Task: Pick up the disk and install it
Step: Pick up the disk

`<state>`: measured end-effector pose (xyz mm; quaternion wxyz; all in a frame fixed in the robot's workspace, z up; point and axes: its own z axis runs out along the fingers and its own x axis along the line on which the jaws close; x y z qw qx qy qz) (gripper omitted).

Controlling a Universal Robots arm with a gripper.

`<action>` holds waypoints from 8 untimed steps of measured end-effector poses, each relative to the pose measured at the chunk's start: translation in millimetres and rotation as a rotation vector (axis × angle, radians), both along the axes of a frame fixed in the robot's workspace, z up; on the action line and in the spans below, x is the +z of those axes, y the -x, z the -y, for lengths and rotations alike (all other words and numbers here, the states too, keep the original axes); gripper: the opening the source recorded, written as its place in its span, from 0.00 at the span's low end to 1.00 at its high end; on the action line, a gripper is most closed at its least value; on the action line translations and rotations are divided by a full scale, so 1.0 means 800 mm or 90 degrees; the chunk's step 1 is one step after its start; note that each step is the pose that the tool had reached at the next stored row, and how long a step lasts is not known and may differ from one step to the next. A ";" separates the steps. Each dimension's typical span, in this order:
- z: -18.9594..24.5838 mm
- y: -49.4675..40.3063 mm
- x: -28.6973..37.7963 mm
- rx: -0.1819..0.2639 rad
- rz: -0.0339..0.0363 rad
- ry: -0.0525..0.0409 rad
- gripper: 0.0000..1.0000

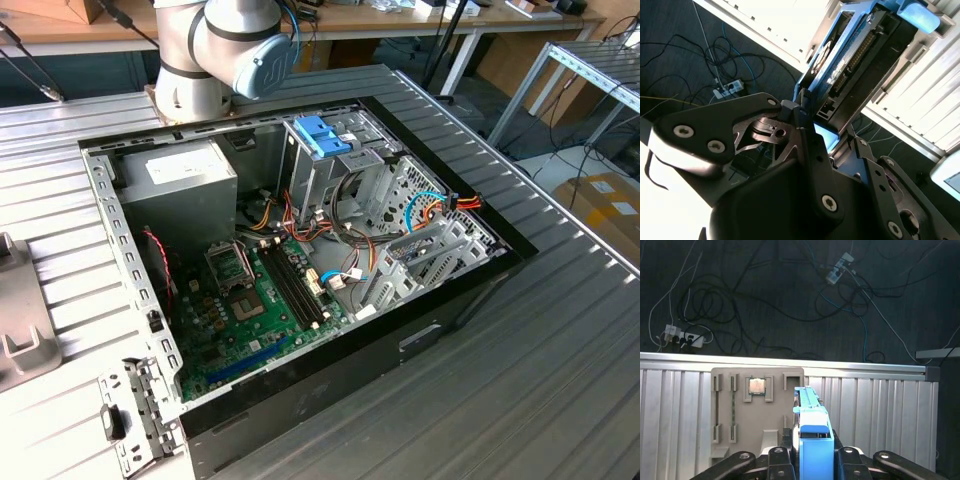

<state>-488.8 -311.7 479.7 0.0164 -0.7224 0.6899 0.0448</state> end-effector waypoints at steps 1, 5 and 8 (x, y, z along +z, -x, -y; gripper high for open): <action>0.0000 0.000 0.0005 0.000 0.0000 0.0000 0.37; 0.0000 0.000 0.0019 0.000 0.0000 0.0000 0.37; 0.0000 0.000 0.0034 0.000 0.0000 0.0000 0.37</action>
